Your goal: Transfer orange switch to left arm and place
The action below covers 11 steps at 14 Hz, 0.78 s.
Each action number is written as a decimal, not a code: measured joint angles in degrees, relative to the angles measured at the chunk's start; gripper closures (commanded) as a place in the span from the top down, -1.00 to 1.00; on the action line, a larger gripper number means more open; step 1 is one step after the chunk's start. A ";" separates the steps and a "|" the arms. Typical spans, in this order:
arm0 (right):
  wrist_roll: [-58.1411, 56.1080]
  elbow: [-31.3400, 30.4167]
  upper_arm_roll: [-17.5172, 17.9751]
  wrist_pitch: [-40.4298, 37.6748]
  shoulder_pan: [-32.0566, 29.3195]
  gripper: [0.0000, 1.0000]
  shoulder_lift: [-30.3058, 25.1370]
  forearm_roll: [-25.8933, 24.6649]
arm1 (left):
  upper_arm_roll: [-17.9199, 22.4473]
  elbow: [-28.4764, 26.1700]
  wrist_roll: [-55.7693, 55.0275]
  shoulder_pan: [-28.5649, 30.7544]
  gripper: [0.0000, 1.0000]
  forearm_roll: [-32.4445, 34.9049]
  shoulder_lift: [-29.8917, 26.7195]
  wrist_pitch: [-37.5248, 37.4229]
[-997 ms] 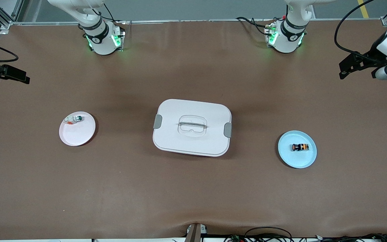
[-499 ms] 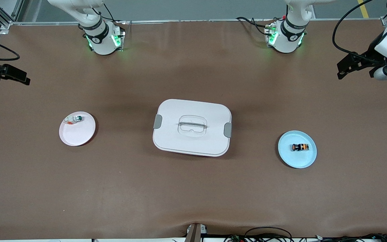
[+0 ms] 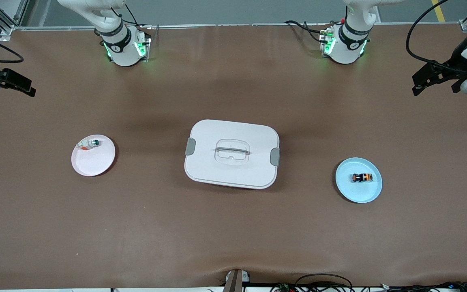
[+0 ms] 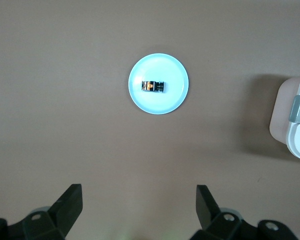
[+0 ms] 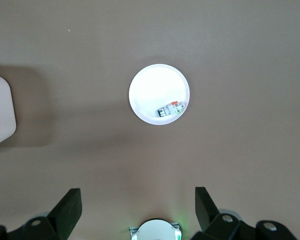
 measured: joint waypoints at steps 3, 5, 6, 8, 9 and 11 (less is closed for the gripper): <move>-0.02 -1.30 0.01 0.82 0.00 1.00 -0.77 0.07 | 0.00 0.04 0.07 0.00 1.00 0.00 0.30 0.00; -0.03 -2.20 0.04 1.16 0.00 1.00 -1.49 0.10 | 0.00 0.11 0.12 0.00 1.00 0.00 0.35 0.00; -0.07 -2.79 0.05 1.52 0.00 1.00 -1.98 0.12 | 0.00 0.18 0.14 0.00 1.00 0.00 0.35 0.00; -0.34 -3.69 0.07 2.14 0.00 1.00 -2.83 0.13 | 0.00 0.33 0.14 0.03 1.00 0.00 0.37 0.00; -0.57 -4.03 0.07 2.27 0.00 1.00 -3.17 0.13 | 0.01 0.36 0.14 0.05 1.00 0.00 0.38 0.00; -0.82 -4.23 0.07 2.43 0.00 1.00 -3.45 0.13 | 0.01 0.38 0.14 0.06 1.00 0.00 0.40 0.00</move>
